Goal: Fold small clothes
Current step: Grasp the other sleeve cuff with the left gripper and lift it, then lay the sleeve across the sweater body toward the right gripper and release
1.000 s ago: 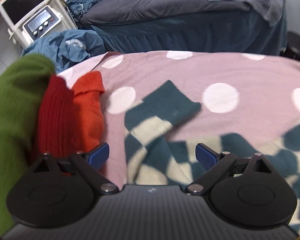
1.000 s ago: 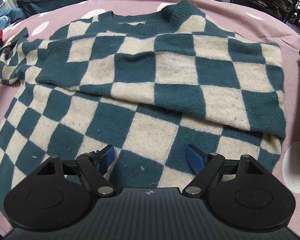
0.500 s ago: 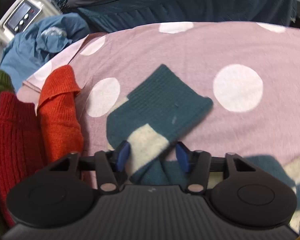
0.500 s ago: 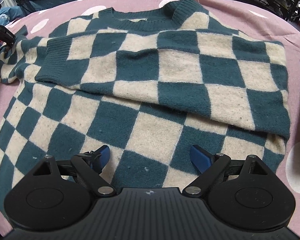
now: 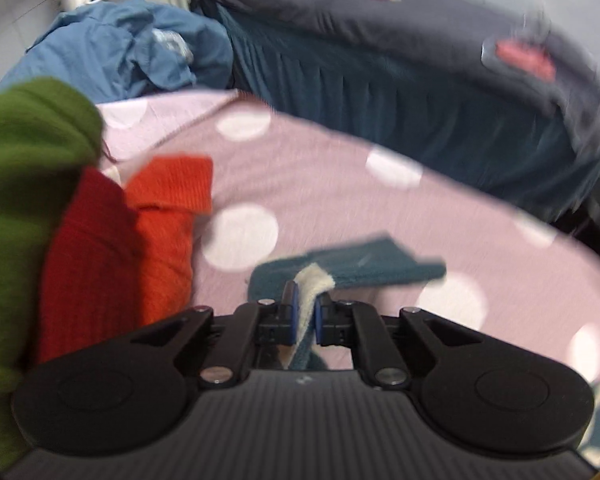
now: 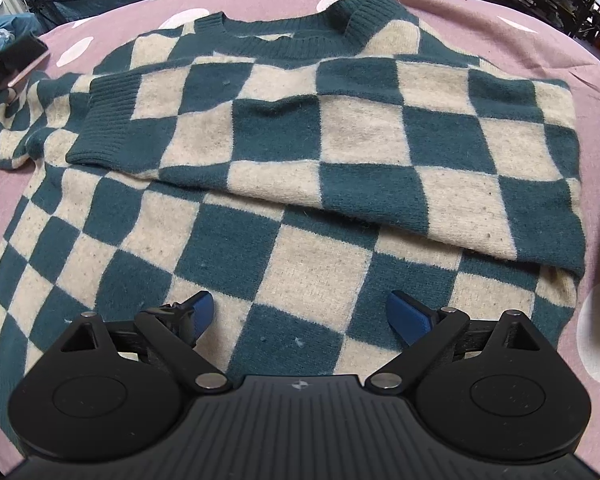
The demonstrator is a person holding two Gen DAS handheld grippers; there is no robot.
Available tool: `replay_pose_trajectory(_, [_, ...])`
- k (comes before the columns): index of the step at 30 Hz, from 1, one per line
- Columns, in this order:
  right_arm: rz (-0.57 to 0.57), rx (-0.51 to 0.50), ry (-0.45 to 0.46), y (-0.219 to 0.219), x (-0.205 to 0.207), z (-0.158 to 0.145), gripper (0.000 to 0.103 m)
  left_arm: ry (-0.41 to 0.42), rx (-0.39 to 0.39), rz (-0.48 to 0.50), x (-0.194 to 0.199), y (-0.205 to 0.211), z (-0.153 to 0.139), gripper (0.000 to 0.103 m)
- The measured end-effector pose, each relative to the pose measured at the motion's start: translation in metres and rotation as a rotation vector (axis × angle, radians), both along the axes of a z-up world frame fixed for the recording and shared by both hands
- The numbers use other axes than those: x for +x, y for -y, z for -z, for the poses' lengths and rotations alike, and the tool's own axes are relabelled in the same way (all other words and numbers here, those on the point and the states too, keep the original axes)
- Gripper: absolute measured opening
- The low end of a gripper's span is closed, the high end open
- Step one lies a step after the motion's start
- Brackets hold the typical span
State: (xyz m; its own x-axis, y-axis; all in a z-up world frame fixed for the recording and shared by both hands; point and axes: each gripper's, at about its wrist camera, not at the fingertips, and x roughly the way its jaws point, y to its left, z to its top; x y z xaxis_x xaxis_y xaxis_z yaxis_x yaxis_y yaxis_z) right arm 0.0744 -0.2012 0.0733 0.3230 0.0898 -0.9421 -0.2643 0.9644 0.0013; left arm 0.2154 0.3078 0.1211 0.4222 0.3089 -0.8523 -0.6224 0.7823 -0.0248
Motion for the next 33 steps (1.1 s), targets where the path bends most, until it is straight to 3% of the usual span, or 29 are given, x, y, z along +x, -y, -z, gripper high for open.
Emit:
replay_pose_trajectory(4, [0.007,0.012,0.005,0.003,-0.001,-0.001,0.103,0.142,-0.057,0.076,-0.011,0.018,-0.045,0.007])
replay_pose_trajectory(9, [0.016,0.015,0.007,0.003,-0.002,-0.001,0.103,0.259,-0.172,0.295,-0.017,0.093,-0.090,0.007])
replay_pose_trajectory(13, [0.016,0.014,0.005,0.002,-0.002,-0.001,0.103,0.292,-0.299,0.438,-0.014,0.167,-0.098,0.007])
replay_pose_trajectory(16, [0.012,0.023,0.001,0.003,-0.002,-0.002,0.103,0.289,-0.330,0.521,-0.014,0.221,-0.091,0.007])
replay_pose_trajectory(19, [0.013,0.038,-0.004,0.006,-0.003,-0.004,0.103,0.267,-0.430,0.541,-0.015,0.264,-0.073,0.007])
replay_pose_trajectory(23, [0.030,0.061,-0.012,0.011,-0.004,-0.007,0.103,0.203,-0.481,0.603,-0.028,0.314,-0.038,0.007])
replay_pose_trajectory(27, [0.093,0.127,-0.012,0.023,-0.006,-0.013,0.103,0.051,-0.417,0.676,-0.043,0.355,0.005,0.011])
replay_pose_trajectory(30, [0.159,0.194,-0.016,0.036,-0.008,-0.015,0.103,-0.095,-0.352,0.712,-0.056,0.372,0.044,0.030])
replay_pose_trajectory(32, [0.194,0.232,-0.017,0.044,-0.009,-0.017,0.103,-0.178,-0.286,0.735,-0.066,0.378,0.065,0.060])
replay_pose_trajectory(33, [0.207,0.247,-0.016,0.047,-0.010,-0.018,0.103,-0.204,-0.251,0.736,-0.071,0.378,0.073,0.064])
